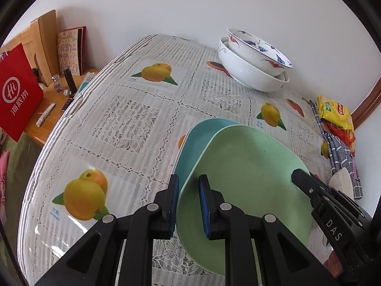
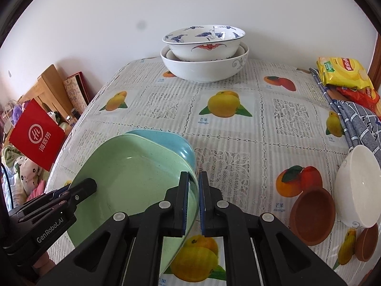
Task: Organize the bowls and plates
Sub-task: 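Lower the green plate onto the light-blue plate and open both grippers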
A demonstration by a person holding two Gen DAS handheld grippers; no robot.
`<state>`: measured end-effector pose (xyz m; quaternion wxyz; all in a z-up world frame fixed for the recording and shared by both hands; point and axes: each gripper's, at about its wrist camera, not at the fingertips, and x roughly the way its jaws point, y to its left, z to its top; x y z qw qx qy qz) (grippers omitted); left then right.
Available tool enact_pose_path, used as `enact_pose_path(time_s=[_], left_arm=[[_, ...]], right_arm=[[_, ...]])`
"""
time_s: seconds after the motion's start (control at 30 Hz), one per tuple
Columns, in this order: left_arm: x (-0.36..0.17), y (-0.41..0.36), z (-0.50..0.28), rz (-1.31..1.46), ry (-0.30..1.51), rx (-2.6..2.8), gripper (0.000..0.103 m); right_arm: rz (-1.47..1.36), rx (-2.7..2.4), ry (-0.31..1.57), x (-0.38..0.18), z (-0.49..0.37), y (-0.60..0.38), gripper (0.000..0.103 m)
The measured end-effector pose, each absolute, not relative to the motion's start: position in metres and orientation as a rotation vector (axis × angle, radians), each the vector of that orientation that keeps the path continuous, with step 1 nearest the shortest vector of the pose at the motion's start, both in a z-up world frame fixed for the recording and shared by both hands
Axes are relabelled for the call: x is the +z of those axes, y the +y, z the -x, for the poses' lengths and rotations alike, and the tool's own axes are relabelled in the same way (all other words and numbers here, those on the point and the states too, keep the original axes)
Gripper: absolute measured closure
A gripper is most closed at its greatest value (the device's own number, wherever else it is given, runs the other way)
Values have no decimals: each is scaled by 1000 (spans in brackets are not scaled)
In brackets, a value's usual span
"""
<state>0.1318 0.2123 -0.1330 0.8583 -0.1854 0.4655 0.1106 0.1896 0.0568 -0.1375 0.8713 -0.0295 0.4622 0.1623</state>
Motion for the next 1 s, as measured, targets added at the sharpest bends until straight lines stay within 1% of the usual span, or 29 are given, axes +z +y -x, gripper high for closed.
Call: enact_pose_path(time_s=[0.83, 0.87, 0.93, 1.0], left_arm=[[-141, 219, -155, 351, 985, 252, 87], [-141, 218, -154, 349, 990, 251, 86], [-142, 217, -154, 339, 1010, 245, 81], [-143, 216, -154, 332, 1026, 250, 80]], right_arm=[[112, 365, 964, -156, -227, 77, 91], [108, 367, 962, -155, -228, 77, 91], [111, 369, 957, -155, -226, 77, 90], [123, 371, 947, -153, -222, 77, 90]])
